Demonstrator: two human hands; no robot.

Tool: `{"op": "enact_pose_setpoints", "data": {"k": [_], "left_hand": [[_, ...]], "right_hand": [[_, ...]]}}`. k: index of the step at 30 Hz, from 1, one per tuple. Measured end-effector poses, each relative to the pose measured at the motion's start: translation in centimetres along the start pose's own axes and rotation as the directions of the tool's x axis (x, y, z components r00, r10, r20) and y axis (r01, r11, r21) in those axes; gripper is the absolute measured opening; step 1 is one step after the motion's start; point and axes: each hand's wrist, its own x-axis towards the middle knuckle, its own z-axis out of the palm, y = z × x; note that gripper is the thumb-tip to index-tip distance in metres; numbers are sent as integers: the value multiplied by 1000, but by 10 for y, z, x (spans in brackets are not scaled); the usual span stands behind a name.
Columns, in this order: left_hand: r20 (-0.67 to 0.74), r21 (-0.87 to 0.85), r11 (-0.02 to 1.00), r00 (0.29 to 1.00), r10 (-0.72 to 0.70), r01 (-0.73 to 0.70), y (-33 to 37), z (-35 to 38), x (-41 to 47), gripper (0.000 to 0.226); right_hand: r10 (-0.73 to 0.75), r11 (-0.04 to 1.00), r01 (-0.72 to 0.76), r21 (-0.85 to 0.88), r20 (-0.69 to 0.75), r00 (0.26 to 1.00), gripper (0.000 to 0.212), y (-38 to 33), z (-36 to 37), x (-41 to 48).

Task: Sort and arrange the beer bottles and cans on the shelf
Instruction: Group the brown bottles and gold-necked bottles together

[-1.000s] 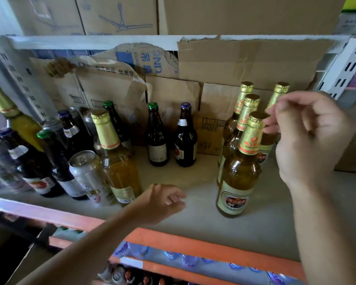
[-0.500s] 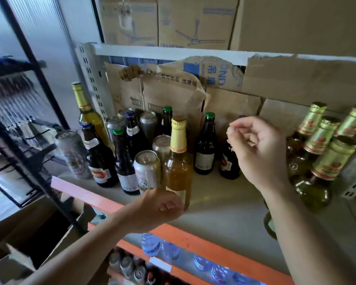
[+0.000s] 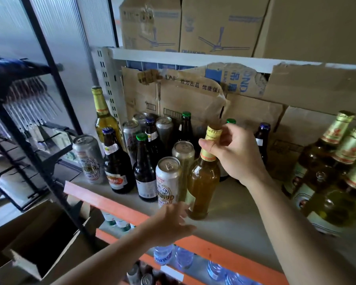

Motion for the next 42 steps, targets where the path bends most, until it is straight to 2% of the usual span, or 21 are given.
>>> {"op": "enact_pose_setpoints", "data": {"k": [3,6,7,9,11,13,16,17,19,23,25,27,29,31,33,36,39,42], "left_hand": [[49,-11,1000,999,-20,20,-4,21,12,79],[106,-99,990,990,-92,103,-6,37,28,106],[105,-130,985,989,-99,113,-5,40,33,108],[82,-159,982,992,-92,104,-8,44,42,111],[60,-180,979,994,-89,98,-15,46,50,114],[55,-194,976,994,-91,100,-19,46,55,117],[58,-183,978,994,-88,97,-21,45,63,120],[60,-182,979,995,-83,93,-20,45,65,118],[70,-199,975,994,-87,100,-20,46,67,112],[82,-257,963,994,-66,85,-15,43,70,119],[121,-354,934,993,9,35,-7,36,70,124],[170,-443,895,974,149,-60,6,27,71,113],[179,-514,841,937,300,-171,23,17,70,82],[166,-568,788,905,391,-236,41,5,66,49],[172,-590,759,875,453,-278,54,-3,63,32],[211,-547,772,839,502,-324,61,-4,60,32],[211,-461,820,856,472,-338,67,1,58,41],[216,-465,806,837,503,-365,76,1,52,37]], "right_hand": [[-34,969,1,-248,-128,991,36,-6,-8,-2],[3,950,-56,-308,-167,986,34,-4,-14,0],[43,960,-87,-267,-165,985,30,0,-17,2],[167,983,-175,-50,-131,977,19,9,-25,5],[244,960,-237,151,-32,969,10,16,-32,4],[254,944,-253,212,25,967,12,23,-36,1],[231,966,-213,147,-123,965,9,32,-39,1],[240,965,-213,153,-183,954,4,34,-40,2],[287,951,-240,195,-269,920,8,38,-45,3],[371,914,-278,295,-332,867,13,38,-63,5],[385,902,-272,335,-340,858,12,31,-74,8],[385,894,-250,372,-352,853,15,21,-86,12],[389,879,-222,423,-364,846,19,8,-97,16],[403,859,-217,464,-351,845,17,-4,-107,19],[403,852,-230,470,-308,862,10,-14,-115,20],[373,880,-247,406,-268,888,12,-24,-124,19],[364,888,-257,381,-241,900,10,-28,-131,16],[366,888,-261,378,-241,899,11,-28,-138,13]]}}
